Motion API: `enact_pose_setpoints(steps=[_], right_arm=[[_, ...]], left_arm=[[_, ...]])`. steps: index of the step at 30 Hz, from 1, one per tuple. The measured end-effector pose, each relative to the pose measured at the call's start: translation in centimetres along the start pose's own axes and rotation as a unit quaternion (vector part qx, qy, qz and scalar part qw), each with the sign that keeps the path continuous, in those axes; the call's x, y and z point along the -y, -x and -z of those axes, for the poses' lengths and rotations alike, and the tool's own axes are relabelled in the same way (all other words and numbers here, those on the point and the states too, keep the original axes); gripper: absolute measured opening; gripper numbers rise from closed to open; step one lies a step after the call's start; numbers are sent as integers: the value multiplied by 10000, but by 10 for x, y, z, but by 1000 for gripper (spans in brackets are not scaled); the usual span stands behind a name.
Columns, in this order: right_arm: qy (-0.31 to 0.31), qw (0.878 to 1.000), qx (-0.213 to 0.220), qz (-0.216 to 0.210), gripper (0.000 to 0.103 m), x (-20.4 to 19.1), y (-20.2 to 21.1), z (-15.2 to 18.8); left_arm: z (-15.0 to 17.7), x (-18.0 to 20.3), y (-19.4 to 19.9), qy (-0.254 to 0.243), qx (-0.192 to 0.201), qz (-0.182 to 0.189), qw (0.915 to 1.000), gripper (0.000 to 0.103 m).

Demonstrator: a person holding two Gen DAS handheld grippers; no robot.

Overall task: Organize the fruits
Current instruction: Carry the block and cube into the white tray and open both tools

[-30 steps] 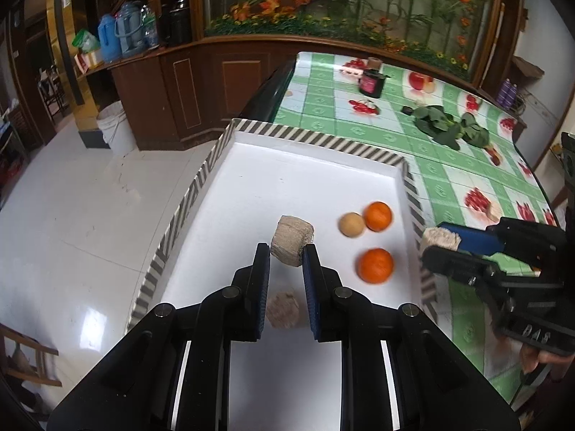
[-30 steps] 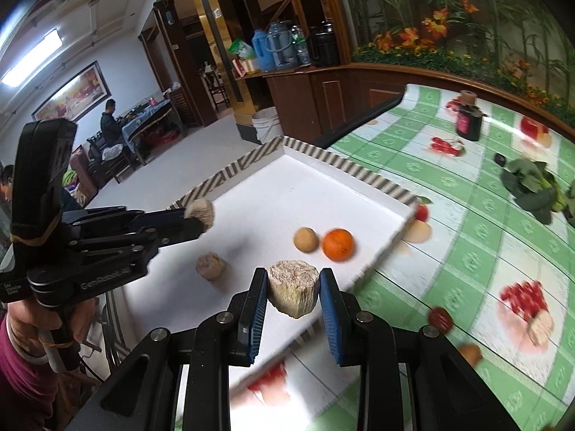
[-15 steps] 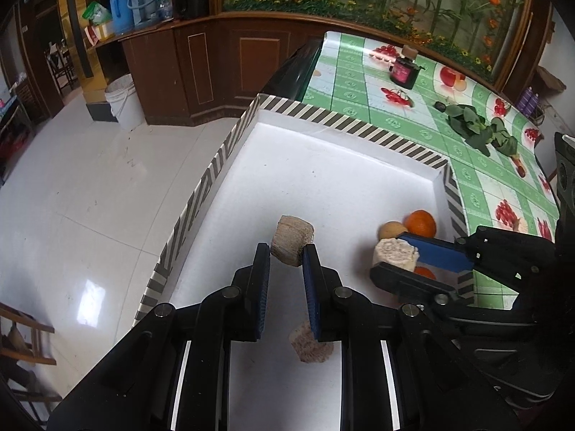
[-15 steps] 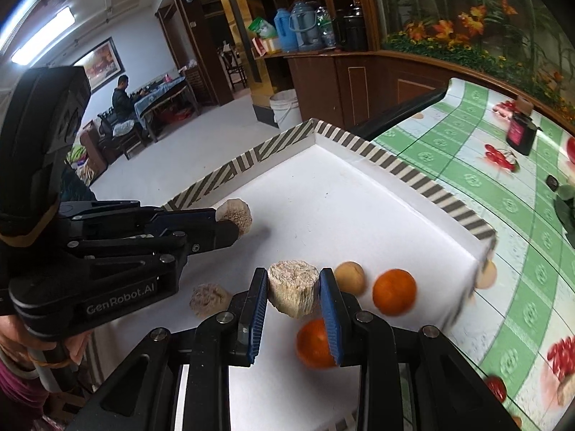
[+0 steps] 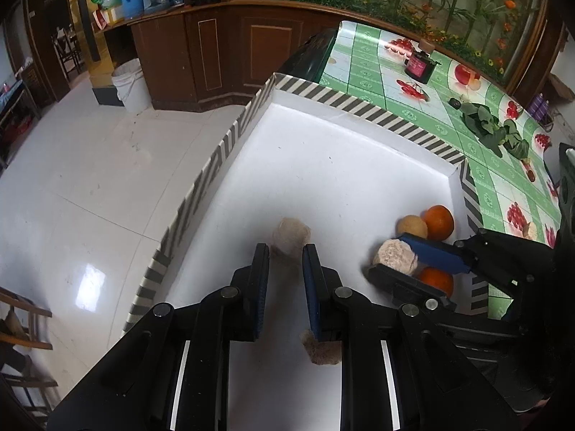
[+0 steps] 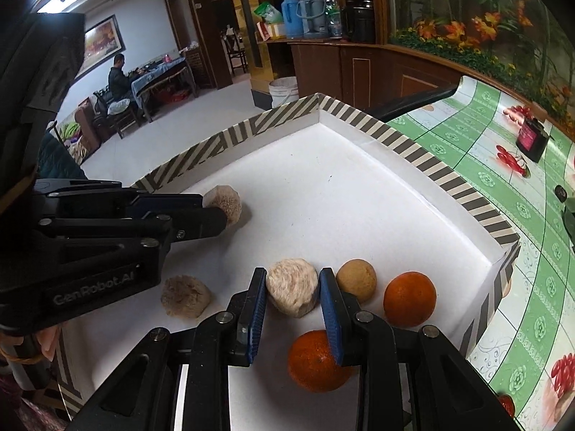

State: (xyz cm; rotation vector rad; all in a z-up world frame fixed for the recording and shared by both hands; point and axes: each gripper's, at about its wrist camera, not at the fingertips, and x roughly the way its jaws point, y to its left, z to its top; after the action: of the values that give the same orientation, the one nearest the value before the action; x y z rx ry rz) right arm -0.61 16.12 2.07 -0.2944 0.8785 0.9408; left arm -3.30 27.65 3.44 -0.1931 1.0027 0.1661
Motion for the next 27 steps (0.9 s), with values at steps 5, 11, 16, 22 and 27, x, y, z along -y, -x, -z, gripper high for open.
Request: enact_pose_setpoints(steps=[5,11,16,22,27], right_arm=[[-98,9999,105,-52,31,4,14,1],[-265,9991,320,-49,31,5,39,8],[-447,9975,536,-49,31,8,68,20],[-606,9956,704,82,31,20,100,42],[-846,9930,764,312,31,41,123,68]], left_arm=[[3,2,1,14,-17,-96,10000,27],[10,9,18,-36,275,-308,9991,31],[20,27,36,-159,518,-261,9982,31],[33,58,50,-397,617,-2,9973,31],[40,84,59,-559,642,256,9960,31]])
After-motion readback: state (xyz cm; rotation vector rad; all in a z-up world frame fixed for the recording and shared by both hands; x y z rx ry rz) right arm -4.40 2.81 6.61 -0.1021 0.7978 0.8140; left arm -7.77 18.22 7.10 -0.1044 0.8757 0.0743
